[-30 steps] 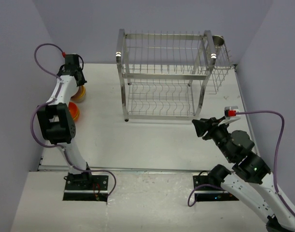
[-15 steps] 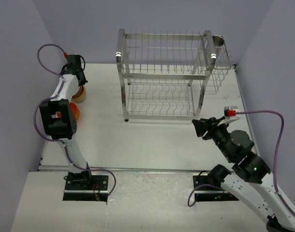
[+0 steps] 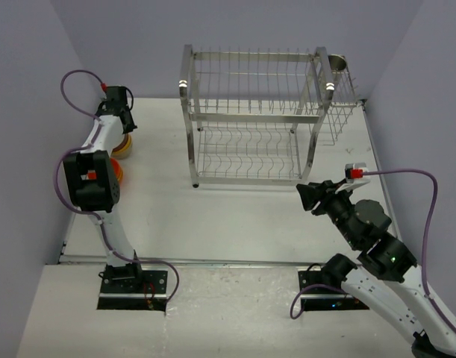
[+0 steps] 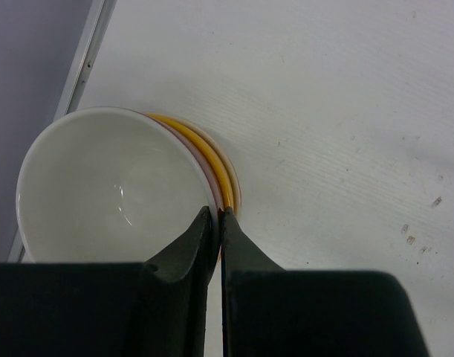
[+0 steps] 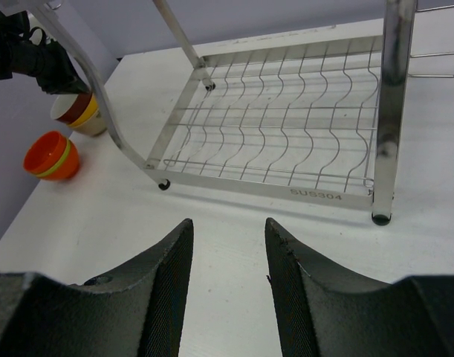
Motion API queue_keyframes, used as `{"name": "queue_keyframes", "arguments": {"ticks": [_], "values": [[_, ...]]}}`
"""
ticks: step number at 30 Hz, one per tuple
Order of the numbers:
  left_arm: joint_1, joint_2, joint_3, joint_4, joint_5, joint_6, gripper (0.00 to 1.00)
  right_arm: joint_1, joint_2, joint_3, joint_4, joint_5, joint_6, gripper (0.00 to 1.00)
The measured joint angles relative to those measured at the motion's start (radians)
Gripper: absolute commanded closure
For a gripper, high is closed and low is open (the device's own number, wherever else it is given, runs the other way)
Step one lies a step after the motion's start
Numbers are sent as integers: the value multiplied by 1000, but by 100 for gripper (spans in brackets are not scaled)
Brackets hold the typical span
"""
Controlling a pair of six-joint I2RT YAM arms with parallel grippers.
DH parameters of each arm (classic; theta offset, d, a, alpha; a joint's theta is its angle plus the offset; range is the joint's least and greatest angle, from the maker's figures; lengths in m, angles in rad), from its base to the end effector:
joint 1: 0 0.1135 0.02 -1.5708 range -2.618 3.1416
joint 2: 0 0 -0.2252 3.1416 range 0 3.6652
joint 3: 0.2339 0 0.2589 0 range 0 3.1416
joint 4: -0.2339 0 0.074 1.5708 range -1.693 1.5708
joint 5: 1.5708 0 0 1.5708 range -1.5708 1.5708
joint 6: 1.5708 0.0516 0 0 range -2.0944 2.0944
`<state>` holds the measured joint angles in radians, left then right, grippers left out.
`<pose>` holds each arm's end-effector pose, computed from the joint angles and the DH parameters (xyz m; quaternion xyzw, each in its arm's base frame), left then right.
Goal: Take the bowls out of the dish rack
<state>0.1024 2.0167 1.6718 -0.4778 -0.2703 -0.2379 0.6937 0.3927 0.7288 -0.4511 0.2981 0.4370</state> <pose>0.4548 0.0606 0.1973 -0.2047 0.9007 0.1006 0.3697 0.1269 0.0858 0.3252 0.0035 0.7449 0.2588 0.6149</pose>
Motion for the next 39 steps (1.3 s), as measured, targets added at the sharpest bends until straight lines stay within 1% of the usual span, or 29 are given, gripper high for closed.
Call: {"name": "queue_keyframes", "arguments": {"ticks": [1, 3, 4, 6, 7, 10, 14, 17, 21, 25, 28, 29, 30, 31, 32, 33, 34, 35, 36, 37, 39], "values": [[0, 0, 0, 0, 0, 0, 90, 0, 0, 0, 1, 0, 0, 55], [-1, 0, 0, 1, 0, 3, 83, 0, 0, 0, 2, 0, 0, 55], [-2, 0, 0, 1, -2, 7, 76, 0, 0, 0, 3, 0, 0, 55], [-5, 0, 0, 5, -8, 15, 71, 0, 0, 0, 3, 0, 0, 55], [-6, 0, 0, 7, -11, 14, 65, 0, 0, 0, 3, 0, 0, 55], [-12, 0, 0, 11, -23, 18, 59, 0, 0, 0, 3, 0, 0, 55], [-20, -9, -2, 14, -39, 15, 54, 0, 0, 0, 3, 0, 0, 55], [-26, -53, -29, 29, -55, 13, 51, 0, 0, 0, 4, -1, 0, 55], [-32, -145, -65, 55, -74, 8, 50, 0, 0, 0, 4, -1, 0, 55], [-45, -277, -94, 86, -104, -9, 49, 0, 1, 0, 4, 0, -1, 53], [-61, -386, -119, 110, -116, -24, 47, 0, 2, 0, 3, 0, -3, 48], [-67, -423, -132, 120, -116, -33, 44, 0, 2, 0, 3, 2, -3, 32], [-74, -463, -147, 129, -116, -41, 43, 0, 2, 0, 3, 3, -2, 25], [-84, -501, -166, 142, -115, -47, 41, 0, 3, 0, 2, 7, -1, 22], [-94, -540, -192, 155, -111, -56, 30, 0, 5, 0, 2, 11, -2, 17], [-107, -576, -216, 161, -108, -59, 24, 0, 8, 0, 2, 18, -3, 16], [-125, -614, -244, 174, -101, -65, 23, 0, 13, 0, 1, 25, -4, 15], [-140, -642, -266, 178, -96, -71, 14, 0, 16, 0, 0, 28, -4, 13], [-157, -671, -292, 183, -90, -74, 9, 0, 20, 2, -4, 33, -3, 12], [-173, -696, -317, 185, -80, -76, 0, 0, 26, 5, -9, 38, -3, 12], [-193, -738, -370, 187, -58, -85, 0, 0, 35, 13, -14, 56, -3, 9]]}}
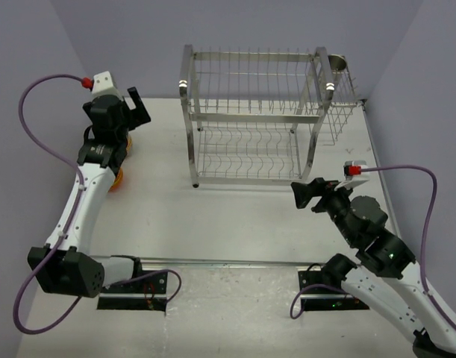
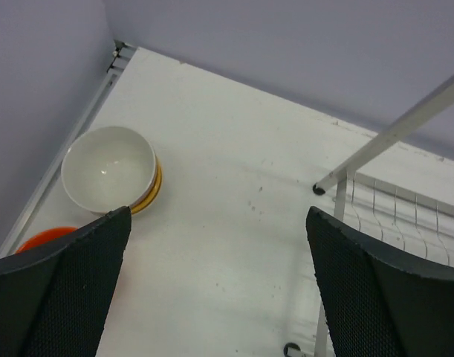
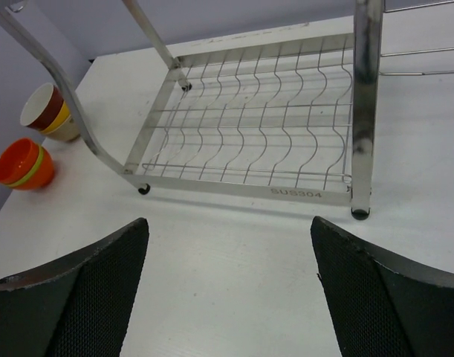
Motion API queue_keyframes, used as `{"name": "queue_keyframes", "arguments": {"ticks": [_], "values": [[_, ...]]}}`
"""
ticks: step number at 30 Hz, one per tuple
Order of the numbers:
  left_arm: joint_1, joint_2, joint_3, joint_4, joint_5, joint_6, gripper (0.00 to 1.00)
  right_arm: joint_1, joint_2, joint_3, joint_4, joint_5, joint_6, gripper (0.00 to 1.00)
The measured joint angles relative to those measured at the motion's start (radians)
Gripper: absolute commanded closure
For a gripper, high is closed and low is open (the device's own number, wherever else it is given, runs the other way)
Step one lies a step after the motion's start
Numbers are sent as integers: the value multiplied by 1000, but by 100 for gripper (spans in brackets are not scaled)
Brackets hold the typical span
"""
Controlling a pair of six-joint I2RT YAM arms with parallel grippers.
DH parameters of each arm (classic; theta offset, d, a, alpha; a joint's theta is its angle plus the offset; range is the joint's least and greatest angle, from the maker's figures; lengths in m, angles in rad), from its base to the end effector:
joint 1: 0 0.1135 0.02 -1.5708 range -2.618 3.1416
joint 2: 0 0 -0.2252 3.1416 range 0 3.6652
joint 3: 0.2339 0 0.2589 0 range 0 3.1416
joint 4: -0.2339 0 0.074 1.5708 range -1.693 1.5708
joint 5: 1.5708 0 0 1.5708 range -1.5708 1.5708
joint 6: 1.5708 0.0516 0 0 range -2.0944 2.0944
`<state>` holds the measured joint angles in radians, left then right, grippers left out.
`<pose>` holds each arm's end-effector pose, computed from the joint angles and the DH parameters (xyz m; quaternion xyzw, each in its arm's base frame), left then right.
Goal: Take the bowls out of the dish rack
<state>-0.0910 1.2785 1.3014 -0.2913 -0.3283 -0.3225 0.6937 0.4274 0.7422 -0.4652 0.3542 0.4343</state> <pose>0.3241 -0.0129 0.3623 -0.1890 0.7680 0.0044 0.6119 0.1321 0.0866 0.3235 0.0174 0.7550 0.2302 0.6138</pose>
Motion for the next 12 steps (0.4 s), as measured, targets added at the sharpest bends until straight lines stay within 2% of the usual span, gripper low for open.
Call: {"name": "queue_keyframes", "arguments": {"ticks": [1, 2, 12], "values": [[-5, -23, -28, 0, 12, -4, 0, 0, 4, 5, -2, 7, 0, 8], [-10, -49, -58, -5, 21, -8, 0, 0, 5, 9, -4, 16, 0, 1], [-29, -324, -234, -2, 132, -45, 0, 0, -24, 18, -50, 60, 13, 1]]}}
